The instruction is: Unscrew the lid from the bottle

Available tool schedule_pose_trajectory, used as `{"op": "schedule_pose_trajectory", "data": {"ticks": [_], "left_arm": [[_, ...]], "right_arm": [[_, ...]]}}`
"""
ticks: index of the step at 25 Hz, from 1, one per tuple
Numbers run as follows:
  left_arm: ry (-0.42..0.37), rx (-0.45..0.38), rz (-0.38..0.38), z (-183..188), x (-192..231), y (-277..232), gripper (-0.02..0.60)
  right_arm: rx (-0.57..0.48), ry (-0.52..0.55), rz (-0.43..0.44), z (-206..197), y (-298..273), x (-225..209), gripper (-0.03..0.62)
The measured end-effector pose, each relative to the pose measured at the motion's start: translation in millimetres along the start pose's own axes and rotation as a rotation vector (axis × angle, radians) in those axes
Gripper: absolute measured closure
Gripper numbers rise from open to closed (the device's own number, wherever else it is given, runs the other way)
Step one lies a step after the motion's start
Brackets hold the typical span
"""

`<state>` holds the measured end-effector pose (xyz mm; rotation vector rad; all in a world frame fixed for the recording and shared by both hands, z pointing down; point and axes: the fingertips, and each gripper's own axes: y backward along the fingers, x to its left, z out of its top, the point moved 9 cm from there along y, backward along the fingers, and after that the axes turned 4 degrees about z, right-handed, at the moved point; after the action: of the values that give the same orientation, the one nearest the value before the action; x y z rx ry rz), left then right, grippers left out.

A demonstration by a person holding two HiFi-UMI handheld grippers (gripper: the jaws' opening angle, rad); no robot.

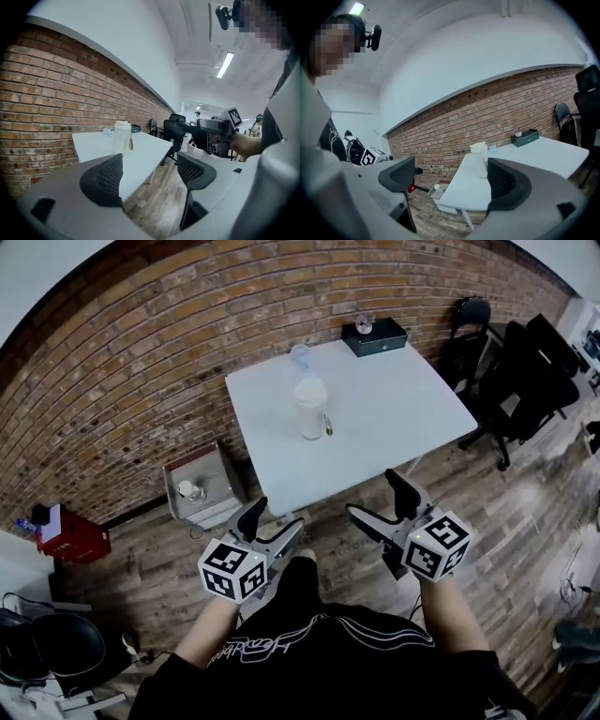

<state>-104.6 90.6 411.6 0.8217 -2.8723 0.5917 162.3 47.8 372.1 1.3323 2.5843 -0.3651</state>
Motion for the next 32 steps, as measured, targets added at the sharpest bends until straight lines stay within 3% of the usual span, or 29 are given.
{"op": "schedule_pose_trajectory", "data": {"ticks": [8,18,32], "left_arm": [[-0.026,0.044,-0.092,32,68,-80,0.219],[-0.089,0.124,-0.145,39,139,-182,0.219],[-0.227,0.060,-0.342,45,157,-271,0.219]], "right_arm": [[0.002,-0.025,-0.066,21,-53,-47,0.132],[0.041,-0.019,-0.128,44,-105,-85,0.134],[0.083,-0.020,-0.162,44,-157,-128,0.134]]}}
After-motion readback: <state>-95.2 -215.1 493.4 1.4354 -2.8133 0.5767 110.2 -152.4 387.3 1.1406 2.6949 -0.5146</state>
